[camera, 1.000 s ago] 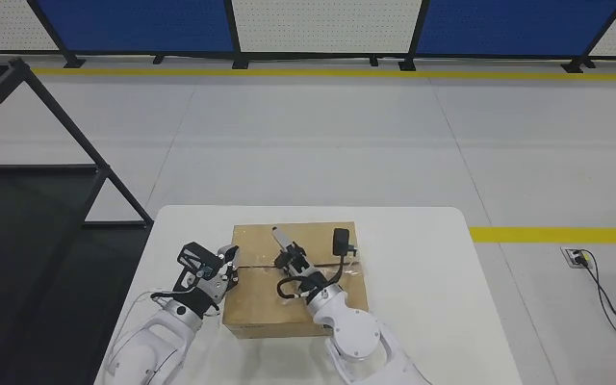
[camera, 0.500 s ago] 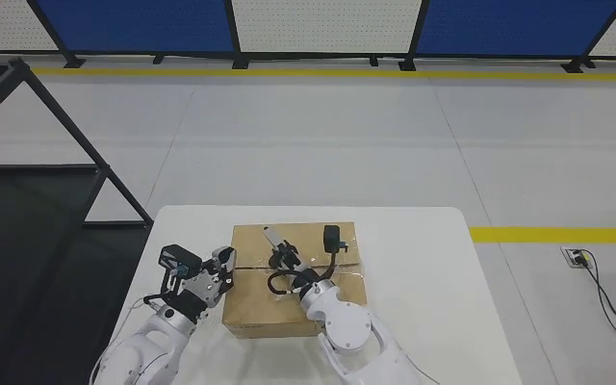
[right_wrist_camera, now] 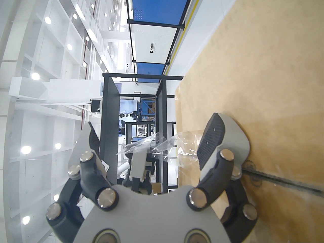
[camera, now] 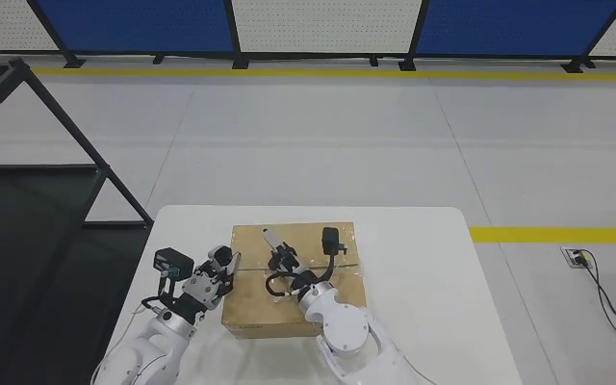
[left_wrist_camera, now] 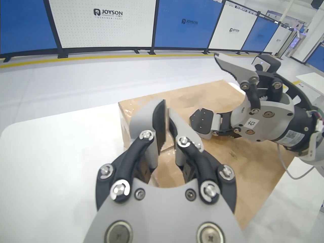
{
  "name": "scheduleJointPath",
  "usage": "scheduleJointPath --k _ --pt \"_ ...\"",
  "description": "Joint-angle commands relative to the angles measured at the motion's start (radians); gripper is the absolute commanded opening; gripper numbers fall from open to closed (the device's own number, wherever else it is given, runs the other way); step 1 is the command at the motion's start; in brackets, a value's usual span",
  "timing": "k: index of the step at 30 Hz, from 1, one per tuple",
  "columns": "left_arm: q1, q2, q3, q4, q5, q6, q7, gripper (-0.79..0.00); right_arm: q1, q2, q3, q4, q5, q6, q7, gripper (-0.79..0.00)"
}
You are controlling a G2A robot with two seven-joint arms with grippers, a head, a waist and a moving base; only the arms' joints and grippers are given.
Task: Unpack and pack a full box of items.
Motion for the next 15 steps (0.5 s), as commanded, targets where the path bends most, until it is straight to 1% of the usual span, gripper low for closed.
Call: scheduleJointPath --k 1,2,3,4,15 --pt "0.005 0.0 0.0 -0.002 -0.001 0.001 0.003 -0.326 -0.003 0.0 -0.001 -0.003 -0.003 0.001 -0.001 0.0" --pt "0.008 0.0 -0.001 -0.004 0.001 0.002 0.007 -0.209 -0.005 0.0 0.0 -0.005 -0.003 0.0 -0.003 0.0" --pt "0.012 0.001 -0.002 -0.005 0.003 0.006 0.01 -0.046 -0.006 -0.001 0.0 -0.006 -0.004 -0.001 -0.004 0.0" --pt "0.016 0.001 -0.003 -0.008 0.005 0.007 0.014 -0.018 -0.007 -0.001 0.0 -0.007 -0.006 -0.001 -0.005 0.0" --pt "0.089 0.002 -0.04 -0.043 -0.003 0.041 0.076 0.0 -0.01 -0.004 -0.001 -0.008 -0.01 0.002 -0.006 0.0"
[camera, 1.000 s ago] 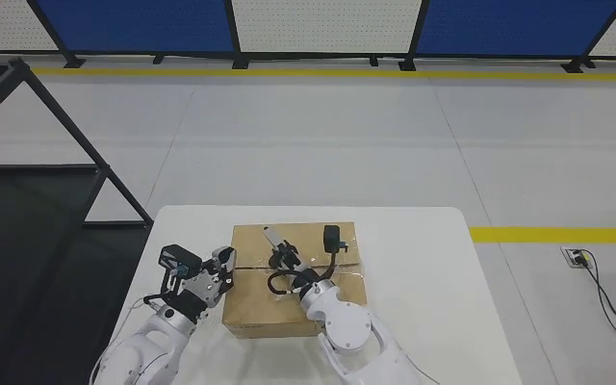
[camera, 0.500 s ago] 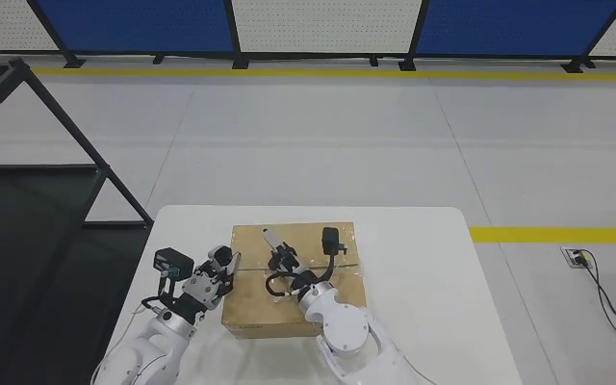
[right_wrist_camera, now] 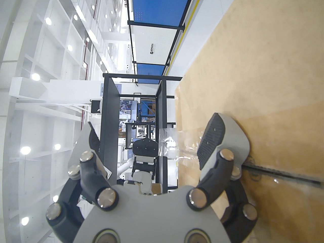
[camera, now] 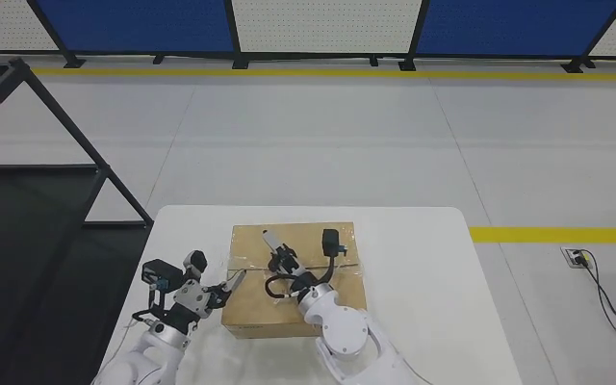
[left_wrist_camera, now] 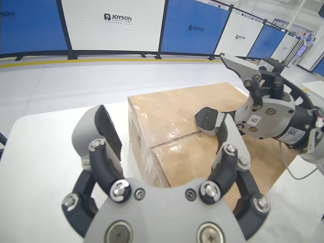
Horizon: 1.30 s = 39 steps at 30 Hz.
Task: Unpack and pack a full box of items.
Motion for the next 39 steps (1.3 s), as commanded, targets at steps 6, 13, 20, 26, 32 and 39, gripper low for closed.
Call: scheduleJointPath --k 6,13,20,26,32,39 --pt "0.048 0.002 -0.043 -0.013 -0.021 0.016 0.034 0.0 0.007 -0.004 -0.004 0.003 -0.003 0.003 -0.003 0.0" --pt "0.068 0.005 -0.088 -0.01 -0.009 0.035 0.067 0.0 0.009 -0.007 -0.009 -0.003 -0.007 0.005 -0.003 0.0" --pt "0.066 0.012 -0.102 -0.02 0.105 0.022 0.057 0.0 0.016 -0.012 -0.025 -0.006 -0.011 0.007 0.004 0.0" --pt "0.014 0.017 -0.076 -0.025 0.245 0.035 -0.005 0.0 0.031 -0.019 -0.041 0.019 -0.007 0.012 0.007 0.0" --pt "-0.034 0.017 -0.035 -0.022 0.34 0.073 -0.068 0.0 0.033 -0.025 -0.05 0.027 -0.006 0.004 -0.002 0.0" --pt "-0.055 0.015 0.003 -0.021 0.419 0.123 -0.124 0.0 0.03 -0.028 -0.049 0.025 -0.006 0.0 -0.004 0.0"
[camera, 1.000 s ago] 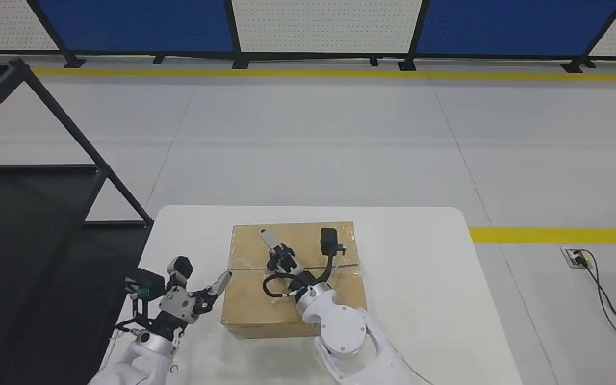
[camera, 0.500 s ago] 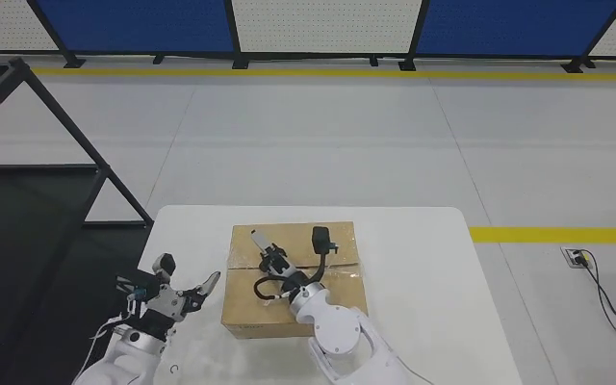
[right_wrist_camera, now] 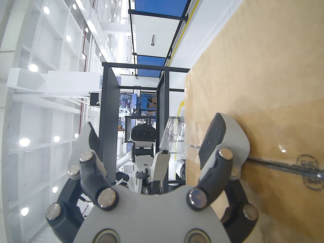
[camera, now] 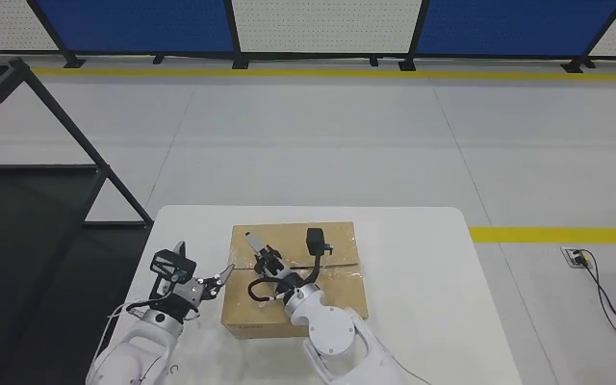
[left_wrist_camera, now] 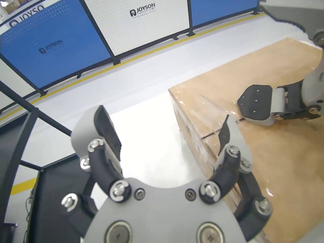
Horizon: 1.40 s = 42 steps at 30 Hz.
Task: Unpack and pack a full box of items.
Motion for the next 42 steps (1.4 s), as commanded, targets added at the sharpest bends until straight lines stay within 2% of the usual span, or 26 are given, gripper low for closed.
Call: scheduleJointPath --k 1,10,20,37,42 --pt "-0.003 -0.001 0.007 -0.001 0.01 0.012 -0.007 0.0 0.0 -0.001 -0.001 0.0 0.0 0.0 0.002 0.0" --pt "-0.021 -0.008 0.017 0.0 -0.005 0.082 -0.04 0.0 0.001 -0.005 -0.003 0.005 -0.008 0.0 0.003 0.0" --pt "-0.03 -0.01 -0.005 0.038 -0.043 0.111 -0.069 0.0 -0.01 -0.007 0.0 -0.002 -0.019 -0.002 0.003 0.0" --pt "-0.004 -0.015 -0.055 0.087 -0.132 0.165 -0.045 0.0 -0.022 -0.012 0.001 -0.012 -0.031 0.002 0.0 0.0" --pt "0.015 -0.017 -0.076 0.1 -0.191 0.157 -0.03 0.0 -0.023 -0.012 0.003 -0.014 -0.036 0.004 0.001 0.0"
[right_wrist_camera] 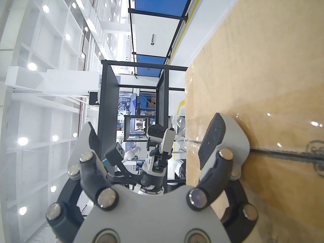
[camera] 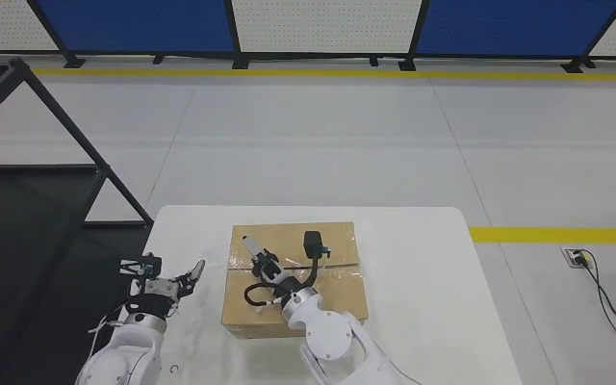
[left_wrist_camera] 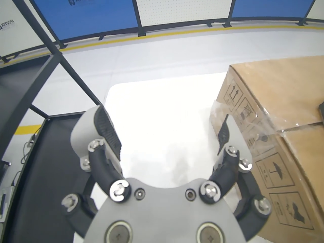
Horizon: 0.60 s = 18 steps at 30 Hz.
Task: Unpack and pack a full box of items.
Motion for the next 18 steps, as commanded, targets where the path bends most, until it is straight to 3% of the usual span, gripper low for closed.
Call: scheduleJointPath --k 1,12,18 --pt "0.002 0.0 -0.006 0.01 -0.022 -0.012 -0.005 0.0 0.001 -0.001 0.001 -0.001 0.0 -0.001 0.002 0.0" --pt "-0.001 0.0 -0.027 0.003 -0.046 -0.009 0.002 0.0 -0.002 -0.004 0.009 -0.014 -0.006 -0.027 -0.021 0.0" --pt "-0.05 0.002 -0.004 0.053 -0.023 -0.034 -0.094 0.0 0.024 -0.01 0.012 0.02 0.011 0.0 -0.024 0.0"
